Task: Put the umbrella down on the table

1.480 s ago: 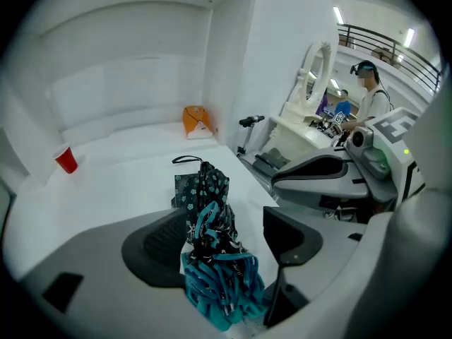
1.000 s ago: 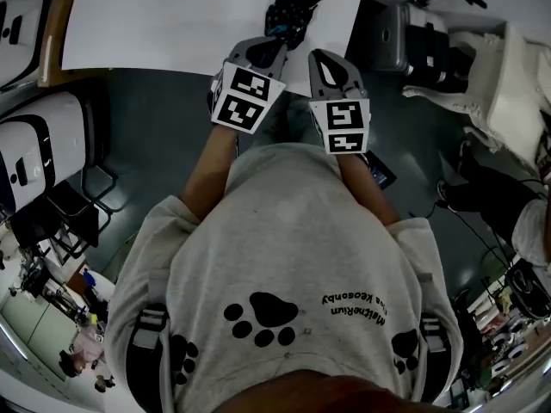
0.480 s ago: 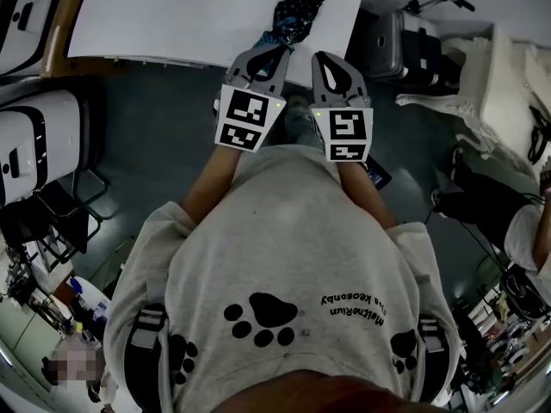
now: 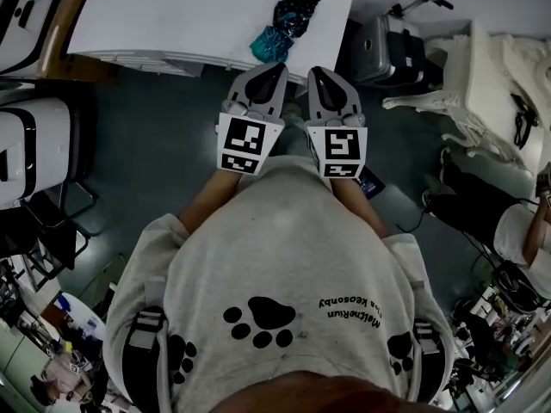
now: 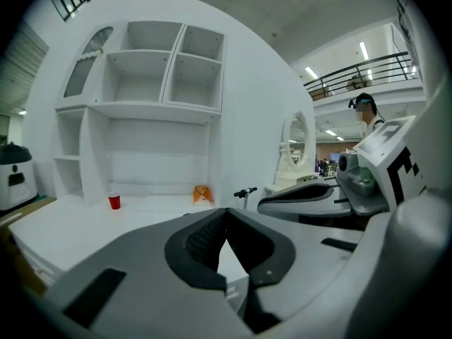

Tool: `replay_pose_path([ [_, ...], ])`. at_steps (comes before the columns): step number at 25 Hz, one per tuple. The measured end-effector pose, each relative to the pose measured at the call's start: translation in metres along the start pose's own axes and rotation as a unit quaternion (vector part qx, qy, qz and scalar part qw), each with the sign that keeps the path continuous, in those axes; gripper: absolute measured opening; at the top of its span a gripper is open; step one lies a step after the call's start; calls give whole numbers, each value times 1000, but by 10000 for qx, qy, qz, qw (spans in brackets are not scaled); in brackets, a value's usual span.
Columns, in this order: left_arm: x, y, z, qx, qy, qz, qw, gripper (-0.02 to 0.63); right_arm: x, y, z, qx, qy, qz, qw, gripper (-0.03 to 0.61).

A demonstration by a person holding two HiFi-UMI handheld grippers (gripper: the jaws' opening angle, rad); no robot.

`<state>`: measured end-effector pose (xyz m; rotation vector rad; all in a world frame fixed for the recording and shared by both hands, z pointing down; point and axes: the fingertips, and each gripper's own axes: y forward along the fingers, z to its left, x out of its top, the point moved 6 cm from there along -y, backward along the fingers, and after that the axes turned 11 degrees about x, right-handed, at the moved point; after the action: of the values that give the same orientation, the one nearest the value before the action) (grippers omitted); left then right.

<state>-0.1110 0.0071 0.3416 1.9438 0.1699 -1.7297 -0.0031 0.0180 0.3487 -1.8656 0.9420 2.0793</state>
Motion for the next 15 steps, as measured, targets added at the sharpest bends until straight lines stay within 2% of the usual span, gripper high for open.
replay_pose_path([
  [8,0,-40,-6,331,-1,-288,9990,18,7,-31,19,-44,-6,-295,9996,35],
  [15,16,-44,-9,571,-119,-509,9970,18,16,-43,21,254,-170,-579,9979,35],
])
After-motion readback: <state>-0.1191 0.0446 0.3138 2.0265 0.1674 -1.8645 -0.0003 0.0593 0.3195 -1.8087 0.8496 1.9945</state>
